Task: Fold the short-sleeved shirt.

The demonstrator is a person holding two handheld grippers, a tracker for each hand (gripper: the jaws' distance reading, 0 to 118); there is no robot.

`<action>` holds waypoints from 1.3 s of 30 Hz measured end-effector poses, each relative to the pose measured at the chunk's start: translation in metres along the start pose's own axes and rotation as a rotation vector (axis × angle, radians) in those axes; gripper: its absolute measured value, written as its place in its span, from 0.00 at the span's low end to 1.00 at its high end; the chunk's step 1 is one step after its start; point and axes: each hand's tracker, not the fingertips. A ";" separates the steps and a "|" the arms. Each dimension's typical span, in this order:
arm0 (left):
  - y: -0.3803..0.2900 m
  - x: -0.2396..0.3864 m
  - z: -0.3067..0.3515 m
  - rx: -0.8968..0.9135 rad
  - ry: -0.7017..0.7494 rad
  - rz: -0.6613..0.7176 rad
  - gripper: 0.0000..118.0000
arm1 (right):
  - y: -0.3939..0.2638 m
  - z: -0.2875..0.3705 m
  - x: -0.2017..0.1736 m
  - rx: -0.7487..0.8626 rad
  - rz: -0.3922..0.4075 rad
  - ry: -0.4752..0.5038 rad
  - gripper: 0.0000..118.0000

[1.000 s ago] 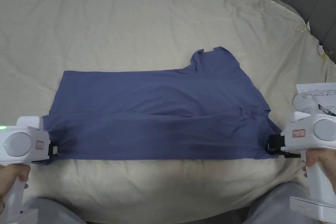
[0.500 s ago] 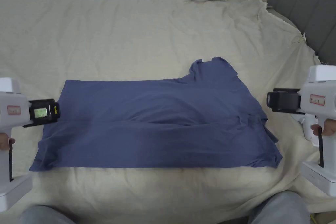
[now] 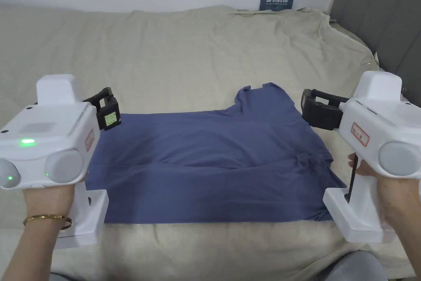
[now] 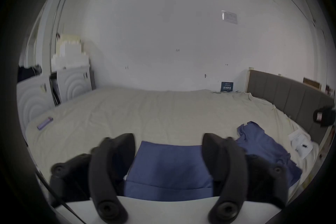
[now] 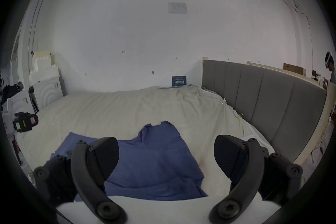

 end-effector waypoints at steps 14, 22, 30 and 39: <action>-0.011 0.002 -0.014 -0.039 -0.026 0.014 0.00 | 0.002 -0.017 -0.005 -0.007 -0.023 0.024 0.00; -0.008 0.004 -0.029 -0.042 -0.018 0.024 0.00 | 0.024 -0.063 -0.004 -0.058 0.016 0.035 0.00; -0.003 0.006 -0.048 -0.049 -0.012 0.026 0.00 | 0.053 -0.163 0.004 -0.208 0.089 0.011 0.00; 0.004 0.011 -0.075 -0.057 -0.008 0.026 0.00 | 0.054 -0.277 0.021 -0.566 0.042 -0.043 0.00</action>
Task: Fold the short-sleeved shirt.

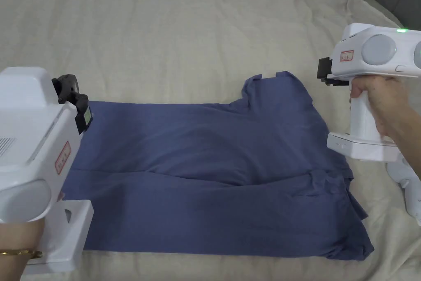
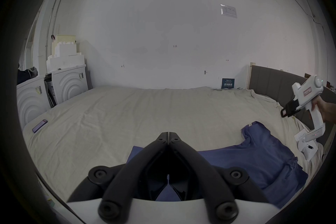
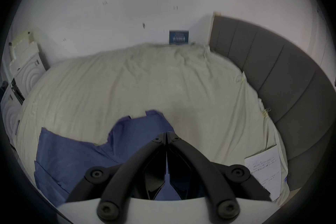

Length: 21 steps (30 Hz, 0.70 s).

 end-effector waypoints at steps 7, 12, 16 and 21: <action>0.002 0.003 -0.021 -0.008 -0.009 0.022 0.00 | 0.001 -0.066 0.009 -0.233 -0.032 -0.037 0.60; -0.003 0.005 -0.030 -0.027 -0.007 0.033 0.00 | -0.010 -0.094 0.018 -0.305 -0.017 -0.051 0.83; -0.006 0.003 -0.037 -0.051 -0.005 0.042 0.00 | -0.021 -0.108 0.025 -0.340 -0.009 -0.081 0.83; -0.007 0.002 -0.043 -0.071 0.003 0.031 0.00 | -0.033 -0.114 0.030 -0.357 -0.049 -0.057 0.58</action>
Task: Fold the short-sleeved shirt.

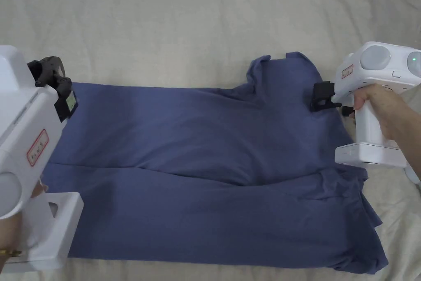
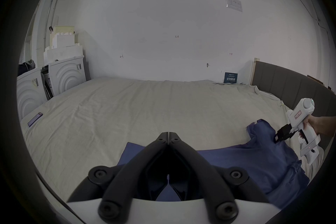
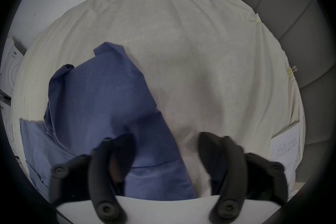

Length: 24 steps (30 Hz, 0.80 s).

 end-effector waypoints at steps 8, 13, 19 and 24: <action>0.003 -0.003 -0.002 -0.041 -0.007 -0.016 0.00 | 0.000 0.015 -0.001 0.038 0.018 -0.003 0.03; 0.016 -0.018 -0.009 -0.083 0.003 0.019 0.00 | -0.001 0.023 -0.004 0.059 0.043 -0.006 0.03; 0.044 -0.057 -0.045 -0.226 -0.015 0.107 0.73 | -0.001 0.037 -0.004 0.089 0.060 0.001 0.03; 0.063 -0.094 -0.101 -0.398 0.005 0.142 1.00 | 0.000 0.044 -0.006 0.102 0.083 -0.005 0.03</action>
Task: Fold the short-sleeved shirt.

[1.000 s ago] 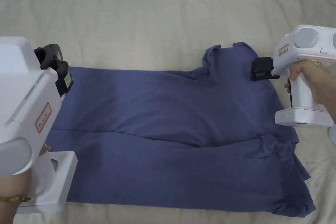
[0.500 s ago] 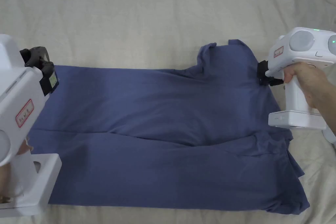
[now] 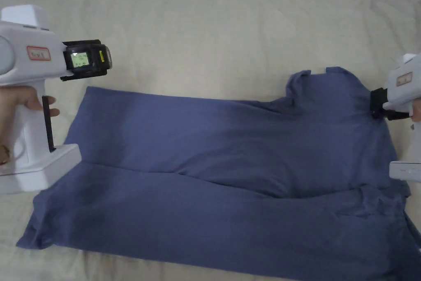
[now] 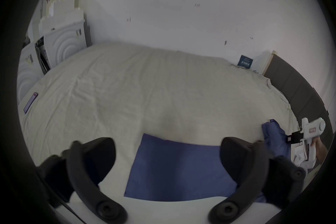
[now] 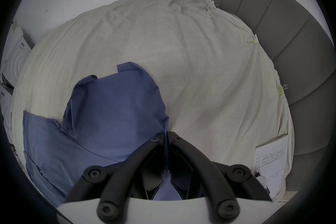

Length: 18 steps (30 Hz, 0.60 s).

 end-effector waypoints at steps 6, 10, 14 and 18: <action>0.018 -0.018 -0.070 -0.241 0.064 -0.052 1.00 | -0.001 0.004 -0.005 0.002 0.008 0.000 0.03; 0.013 -0.021 -0.111 -0.336 0.109 -0.104 0.98 | 0.000 0.001 -0.010 -0.001 0.029 -0.005 0.03; 0.010 -0.020 -0.140 -0.382 0.124 -0.122 0.91 | 0.003 -0.003 -0.010 -0.006 0.035 -0.004 0.03; 0.009 -0.020 -0.156 -0.404 0.148 -0.142 0.55 | 0.002 -0.006 -0.010 -0.009 0.046 -0.008 0.03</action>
